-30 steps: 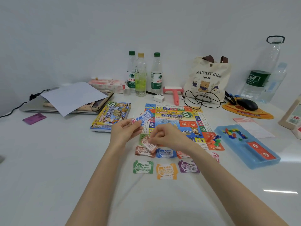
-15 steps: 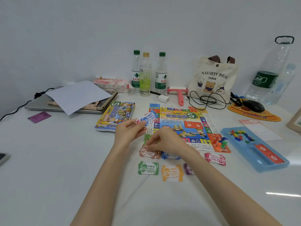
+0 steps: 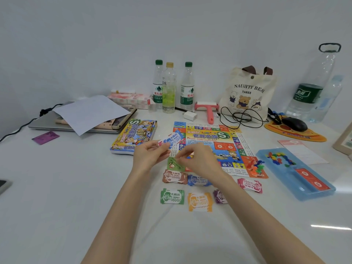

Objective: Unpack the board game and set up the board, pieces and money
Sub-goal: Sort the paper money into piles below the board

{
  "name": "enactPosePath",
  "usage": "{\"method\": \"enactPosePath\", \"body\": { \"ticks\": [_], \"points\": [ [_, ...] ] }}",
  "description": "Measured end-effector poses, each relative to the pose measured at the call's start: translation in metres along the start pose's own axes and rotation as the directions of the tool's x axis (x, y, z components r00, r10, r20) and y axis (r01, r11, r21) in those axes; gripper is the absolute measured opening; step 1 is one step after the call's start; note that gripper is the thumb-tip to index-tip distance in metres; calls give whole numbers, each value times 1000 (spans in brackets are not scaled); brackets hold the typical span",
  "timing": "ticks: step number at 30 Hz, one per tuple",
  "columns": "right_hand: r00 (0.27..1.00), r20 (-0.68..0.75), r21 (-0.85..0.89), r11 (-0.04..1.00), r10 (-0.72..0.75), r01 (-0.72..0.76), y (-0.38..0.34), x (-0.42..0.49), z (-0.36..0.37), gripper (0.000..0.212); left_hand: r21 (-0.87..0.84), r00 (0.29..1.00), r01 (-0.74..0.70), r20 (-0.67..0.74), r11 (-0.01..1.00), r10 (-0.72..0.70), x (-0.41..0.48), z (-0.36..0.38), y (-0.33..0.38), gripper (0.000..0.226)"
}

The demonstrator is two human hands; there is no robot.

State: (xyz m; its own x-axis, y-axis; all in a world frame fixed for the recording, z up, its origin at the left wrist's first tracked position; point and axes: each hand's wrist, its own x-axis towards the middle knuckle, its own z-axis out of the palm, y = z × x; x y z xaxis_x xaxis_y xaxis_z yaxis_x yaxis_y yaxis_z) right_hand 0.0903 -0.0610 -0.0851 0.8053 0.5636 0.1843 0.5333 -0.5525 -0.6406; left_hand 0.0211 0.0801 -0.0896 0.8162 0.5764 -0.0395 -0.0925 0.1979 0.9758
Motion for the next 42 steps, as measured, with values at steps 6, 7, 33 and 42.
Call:
{"method": "enactPosePath", "body": {
  "ticks": [6, 7, 33, 42],
  "points": [
    [955, -298, 228, 971, 1, 71, 3, -9, -21, 15, 79, 991, 63, 116, 995, -72, -3, 7, 2, 13],
    [957, -291, 220, 972, -13, 80, 3, -10, -23, 16, 96, 987, 65, 138, 993, -78, -4, 8, 2, 13],
    [957, 35, 119, 949, 289, -291, 35, -42, -38, 8, 131, 991, 28, 123, 991, -45, -7, 14, -3, 11],
    [970, 18, -34, 970, 241, -240, 35, -45, -23, 16, 139, 990, 32, 131, 990, -51, -9, 17, -4, 13]
  ]
}}
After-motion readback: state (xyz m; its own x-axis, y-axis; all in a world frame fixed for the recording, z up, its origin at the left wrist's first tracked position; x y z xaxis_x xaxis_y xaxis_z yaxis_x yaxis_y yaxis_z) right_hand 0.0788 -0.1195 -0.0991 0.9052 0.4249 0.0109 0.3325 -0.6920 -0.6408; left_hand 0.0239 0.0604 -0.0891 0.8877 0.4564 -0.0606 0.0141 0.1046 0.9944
